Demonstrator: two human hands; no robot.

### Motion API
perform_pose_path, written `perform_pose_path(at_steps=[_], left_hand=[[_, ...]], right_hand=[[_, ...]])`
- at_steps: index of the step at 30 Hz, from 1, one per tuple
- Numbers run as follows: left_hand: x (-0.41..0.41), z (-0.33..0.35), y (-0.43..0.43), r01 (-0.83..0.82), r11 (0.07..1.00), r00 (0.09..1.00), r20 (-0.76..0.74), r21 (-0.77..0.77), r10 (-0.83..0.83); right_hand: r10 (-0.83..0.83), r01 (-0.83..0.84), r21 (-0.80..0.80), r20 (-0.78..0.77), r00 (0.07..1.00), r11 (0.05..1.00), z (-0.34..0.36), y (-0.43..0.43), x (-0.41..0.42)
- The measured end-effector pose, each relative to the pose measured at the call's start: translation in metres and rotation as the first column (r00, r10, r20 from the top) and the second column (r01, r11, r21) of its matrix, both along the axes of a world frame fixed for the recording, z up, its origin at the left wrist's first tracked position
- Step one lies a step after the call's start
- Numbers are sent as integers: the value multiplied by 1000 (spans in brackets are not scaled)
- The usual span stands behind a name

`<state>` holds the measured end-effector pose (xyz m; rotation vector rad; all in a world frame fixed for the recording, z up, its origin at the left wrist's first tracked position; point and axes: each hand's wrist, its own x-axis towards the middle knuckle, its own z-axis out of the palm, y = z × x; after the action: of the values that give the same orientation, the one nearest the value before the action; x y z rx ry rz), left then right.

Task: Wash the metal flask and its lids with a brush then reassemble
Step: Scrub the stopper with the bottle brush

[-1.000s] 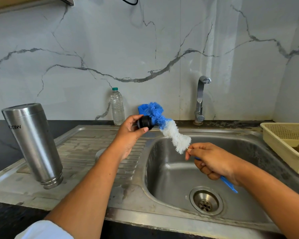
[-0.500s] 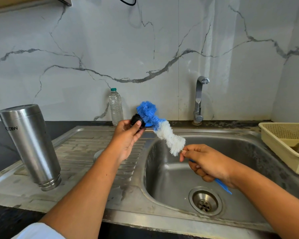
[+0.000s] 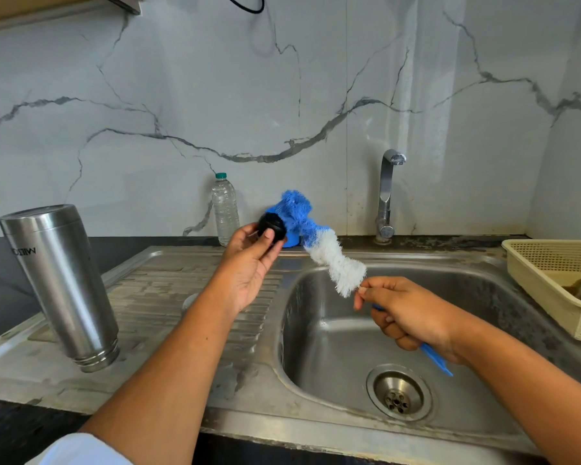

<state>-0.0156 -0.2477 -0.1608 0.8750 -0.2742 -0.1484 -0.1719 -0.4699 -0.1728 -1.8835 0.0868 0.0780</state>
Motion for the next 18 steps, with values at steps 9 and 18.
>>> perform_pose_path(at_steps=[9,18], left_hand=[[-1,1,-1,64,998,997,39,12,-64],[-3,-4,-9,75,983,994,65,166,-87]], right_hand=[[-7,9,53,-29,1000,999,1,-1,-2],[-167,175,-106,80,983,979,-12,-3,8]])
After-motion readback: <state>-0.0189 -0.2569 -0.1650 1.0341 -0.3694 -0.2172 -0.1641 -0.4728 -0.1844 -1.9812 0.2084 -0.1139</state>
